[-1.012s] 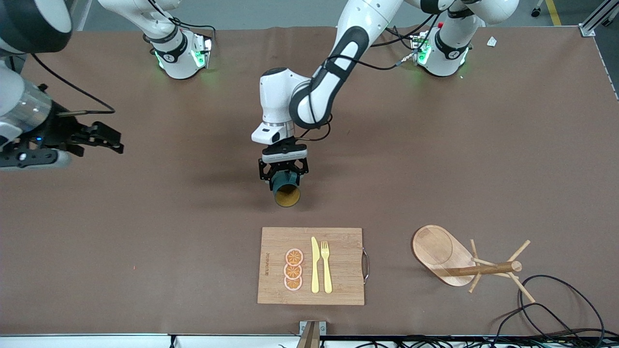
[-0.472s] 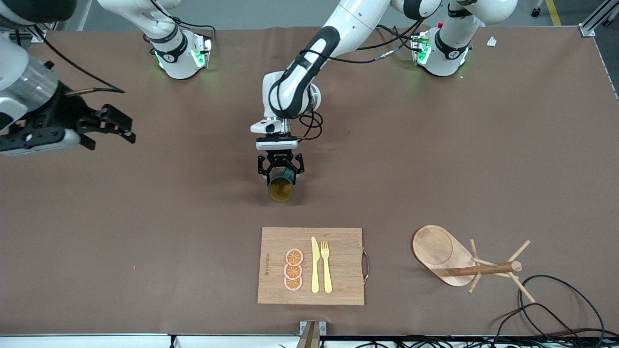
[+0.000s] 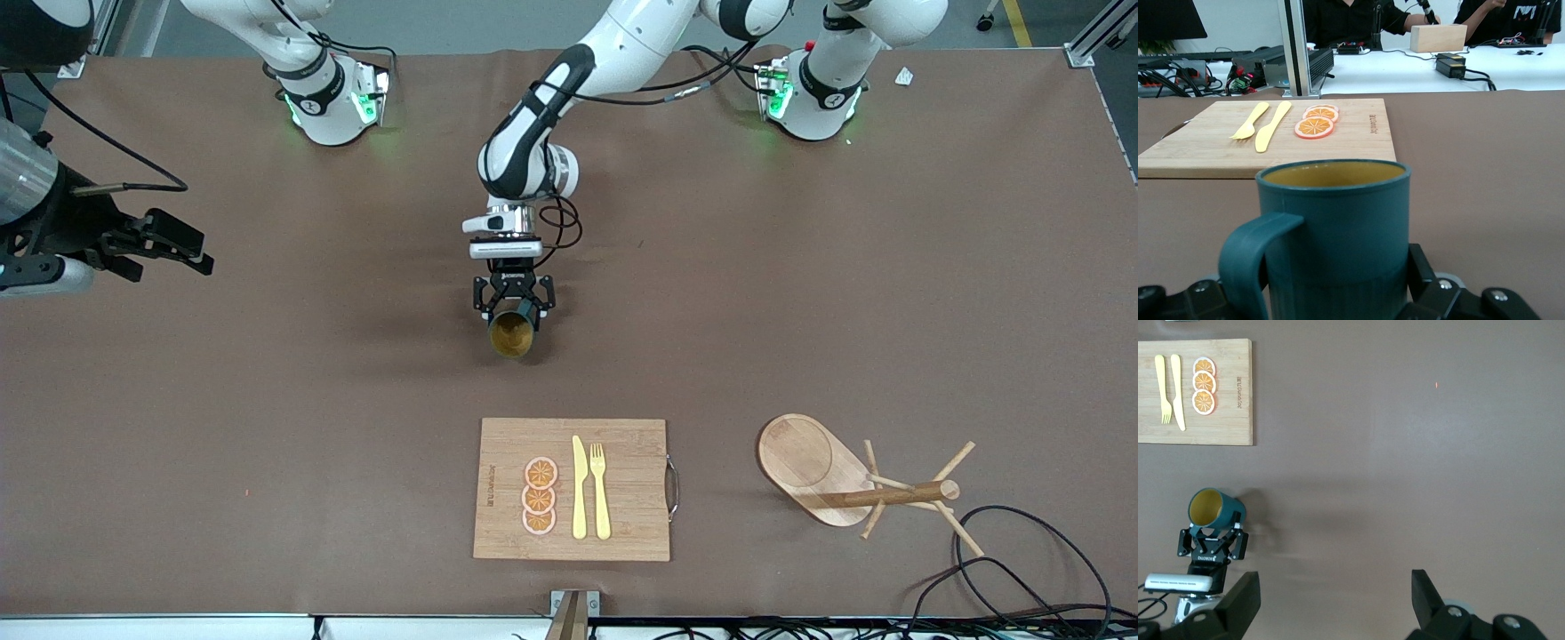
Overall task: Transfer cup from left to right arm and place
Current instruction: 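Lower the mug onto the table and open the left gripper, then raise the left gripper away while the right gripper reaches the mug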
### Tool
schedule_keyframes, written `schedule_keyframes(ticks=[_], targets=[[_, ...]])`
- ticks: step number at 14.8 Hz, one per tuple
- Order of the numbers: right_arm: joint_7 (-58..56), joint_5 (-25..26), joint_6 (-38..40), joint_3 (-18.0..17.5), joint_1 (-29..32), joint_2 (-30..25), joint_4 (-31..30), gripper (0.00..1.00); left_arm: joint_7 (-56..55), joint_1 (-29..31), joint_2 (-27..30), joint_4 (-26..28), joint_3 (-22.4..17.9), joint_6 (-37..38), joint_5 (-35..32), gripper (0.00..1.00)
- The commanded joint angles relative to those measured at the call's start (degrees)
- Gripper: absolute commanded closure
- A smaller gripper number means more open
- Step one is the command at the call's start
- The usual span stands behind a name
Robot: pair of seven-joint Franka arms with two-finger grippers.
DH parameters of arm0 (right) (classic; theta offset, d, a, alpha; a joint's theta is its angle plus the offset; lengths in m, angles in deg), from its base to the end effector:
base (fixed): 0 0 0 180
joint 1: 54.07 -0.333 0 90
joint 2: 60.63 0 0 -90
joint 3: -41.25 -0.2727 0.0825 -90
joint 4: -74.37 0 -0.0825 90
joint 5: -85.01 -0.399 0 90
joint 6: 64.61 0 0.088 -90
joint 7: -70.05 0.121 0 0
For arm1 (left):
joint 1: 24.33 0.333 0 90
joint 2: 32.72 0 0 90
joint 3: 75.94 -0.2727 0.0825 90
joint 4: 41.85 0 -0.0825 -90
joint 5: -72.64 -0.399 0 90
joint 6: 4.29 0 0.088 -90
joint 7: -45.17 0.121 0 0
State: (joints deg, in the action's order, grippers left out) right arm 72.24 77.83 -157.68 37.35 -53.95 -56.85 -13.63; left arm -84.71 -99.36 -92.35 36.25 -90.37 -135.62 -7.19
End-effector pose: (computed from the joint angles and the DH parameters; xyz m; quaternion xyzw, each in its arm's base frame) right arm 0.5902 0.0525 0.5518 -0.9978 -0.0111 -0.0079 0.0653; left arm 0.3520 -0.6167 0.0713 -0.8368 0.0087 -0.5474 0.0023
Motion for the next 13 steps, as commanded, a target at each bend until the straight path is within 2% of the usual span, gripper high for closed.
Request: schedule_keyframes(ticks=[1, 3, 7, 10, 13], targets=[[0.1, 0.0, 0.6, -0.4, -0.2, 1.2, -1.1, 0.0, -1.3, -1.8, -0.9, -1.0, -0.5, 2.7, -0.9, 0.0], [0.0, 0.1, 0.8, -0.6, -0.5, 1.8, -1.2, 0.0, -1.4, -3.4, -0.5, -0.8, 0.4, 5.1, 0.2, 0.0], [5.6, 0.6, 0.6, -0.7, -4.4, 3.2, -0.9, 0.0, -1.4, -3.5, 0.1, -0.8, 5.5, 11.4, 2.1, 0.0], [12.9, 1.0, 0.7, -0.7, -7.8, 4.7, -1.1, 0.0, -1.2, -3.5, 3.4, -0.9, 9.1, 15.8, 8.4, 0.0], [16.5, 0.9, 0.4, -0.7, -9.0, 6.4, -1.1, 0.0, -0.7, -3.5, 8.0, -0.8, 10.5, 19.3, 14.9, 0.0]])
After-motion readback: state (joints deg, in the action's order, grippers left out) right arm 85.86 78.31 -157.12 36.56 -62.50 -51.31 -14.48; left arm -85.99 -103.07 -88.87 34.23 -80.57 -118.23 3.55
